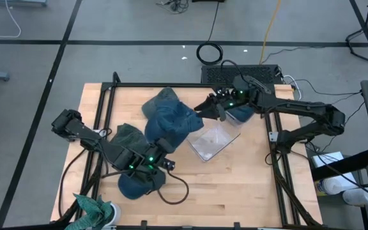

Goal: Pick & Place hat
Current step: Put the right blue cap into the top transparent bin

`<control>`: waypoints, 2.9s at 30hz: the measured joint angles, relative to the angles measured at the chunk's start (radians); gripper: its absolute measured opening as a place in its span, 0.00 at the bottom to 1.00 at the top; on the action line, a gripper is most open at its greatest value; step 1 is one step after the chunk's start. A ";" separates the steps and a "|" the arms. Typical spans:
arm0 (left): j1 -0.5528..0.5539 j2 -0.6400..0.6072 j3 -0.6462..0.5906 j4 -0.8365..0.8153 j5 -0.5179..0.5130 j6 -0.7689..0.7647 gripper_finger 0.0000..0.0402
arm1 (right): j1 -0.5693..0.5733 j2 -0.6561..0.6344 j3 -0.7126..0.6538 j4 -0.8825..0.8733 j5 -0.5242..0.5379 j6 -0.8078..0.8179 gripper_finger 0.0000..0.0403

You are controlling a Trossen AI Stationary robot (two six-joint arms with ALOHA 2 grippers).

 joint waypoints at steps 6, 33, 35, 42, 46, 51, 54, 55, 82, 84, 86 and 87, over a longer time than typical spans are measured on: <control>0.018 0.041 -0.001 0.004 0.035 0.049 0.01 | 0.008 0.065 0.000 0.105 -0.002 0.087 0.74; 0.025 0.068 -0.001 0.028 0.012 0.012 0.01 | 0.068 0.200 -0.001 0.526 -0.349 0.383 0.73; 0.024 0.068 -0.001 0.027 0.012 0.012 0.01 | 0.068 0.169 0.002 0.466 -0.375 0.381 0.71; 0.025 0.068 -0.001 0.026 0.012 0.037 0.01 | -0.014 0.050 0.106 -0.006 -0.441 0.339 0.64; 0.025 0.068 0.000 0.024 0.013 0.041 0.01 | -0.099 0.004 0.123 -0.278 -0.366 0.267 0.60; 0.025 0.068 0.000 0.025 0.017 0.046 0.01 | -0.174 -0.003 0.119 -0.546 -0.162 0.088 0.56; 0.025 0.068 0.000 0.025 0.020 0.051 0.01 | -0.158 0.012 0.092 -0.481 -0.104 0.061 0.56; 0.025 0.068 0.000 0.025 0.020 0.053 0.01 | -0.149 0.023 0.082 -0.432 -0.113 0.076 0.56; 0.018 0.068 0.000 0.031 0.022 0.043 0.01 | 0.021 0.246 0.029 0.242 -0.344 0.369 0.48; 0.018 0.068 0.000 0.031 0.022 0.043 0.01 | 0.027 0.247 0.029 0.234 -0.367 0.369 0.42; 0.018 0.068 0.000 0.031 0.023 0.041 0.01 | 0.035 0.247 0.029 0.224 -0.369 0.356 0.34; 0.018 0.068 0.000 0.032 0.023 0.039 0.01 | 0.037 0.247 0.029 0.225 -0.370 0.348 0.30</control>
